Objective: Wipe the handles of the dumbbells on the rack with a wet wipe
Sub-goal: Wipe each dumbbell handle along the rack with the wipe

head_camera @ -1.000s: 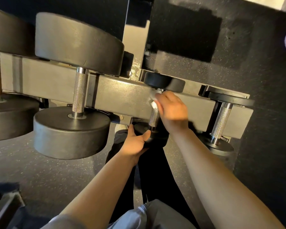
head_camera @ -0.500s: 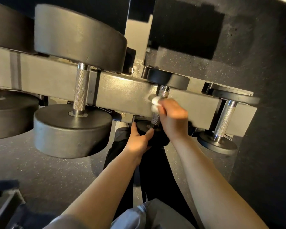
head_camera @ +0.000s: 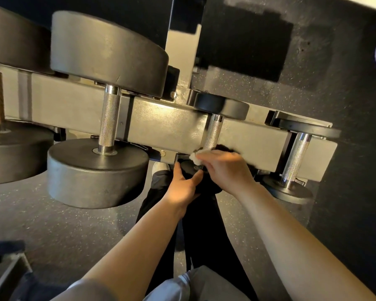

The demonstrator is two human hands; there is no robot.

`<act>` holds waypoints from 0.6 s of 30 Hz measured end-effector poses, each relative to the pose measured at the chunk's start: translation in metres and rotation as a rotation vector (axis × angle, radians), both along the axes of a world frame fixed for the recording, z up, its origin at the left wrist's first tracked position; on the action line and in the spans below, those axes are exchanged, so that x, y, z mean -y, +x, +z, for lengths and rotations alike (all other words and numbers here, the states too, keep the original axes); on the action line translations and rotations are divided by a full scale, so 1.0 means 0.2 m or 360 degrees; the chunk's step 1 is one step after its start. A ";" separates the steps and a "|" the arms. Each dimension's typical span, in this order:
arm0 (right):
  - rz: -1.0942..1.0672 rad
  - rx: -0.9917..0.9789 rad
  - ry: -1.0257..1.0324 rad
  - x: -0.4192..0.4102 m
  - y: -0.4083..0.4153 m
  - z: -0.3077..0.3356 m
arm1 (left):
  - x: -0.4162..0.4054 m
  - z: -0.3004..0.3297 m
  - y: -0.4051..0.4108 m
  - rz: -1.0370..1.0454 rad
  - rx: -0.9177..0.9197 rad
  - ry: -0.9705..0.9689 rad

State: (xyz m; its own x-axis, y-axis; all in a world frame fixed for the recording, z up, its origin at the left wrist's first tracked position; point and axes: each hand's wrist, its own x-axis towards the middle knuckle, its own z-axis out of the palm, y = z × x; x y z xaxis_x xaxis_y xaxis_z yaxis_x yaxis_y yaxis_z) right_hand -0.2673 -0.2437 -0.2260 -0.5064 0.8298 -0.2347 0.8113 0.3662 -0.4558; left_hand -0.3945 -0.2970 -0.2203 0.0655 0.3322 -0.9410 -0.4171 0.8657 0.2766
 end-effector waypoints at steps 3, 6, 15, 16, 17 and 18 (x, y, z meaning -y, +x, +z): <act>0.0012 0.0236 0.0438 -0.20 -0.01 0.01 | 0.00 -0.01 0.00 0.0021 0.0012 0.0022; -0.0034 0.0415 0.0618 -0.33 -0.03 0.02 | 0.01 -0.01 0.00 0.0039 0.0032 0.0034; 0.0036 0.0278 -0.0668 -0.16 -0.07 0.05 | 0.04 0.01 -0.03 0.0009 0.0027 0.0153; 0.0097 0.0201 -0.0865 -0.13 -0.05 0.06 | 0.05 0.00 -0.03 0.0009 0.0033 0.0167; 0.0110 0.0113 -0.1004 -0.10 -0.02 0.09 | 0.06 0.00 -0.03 0.0019 0.0040 0.0178; 0.0118 0.0070 -0.1036 -0.10 0.01 0.10 | 0.06 0.00 -0.03 0.0038 0.0047 0.0175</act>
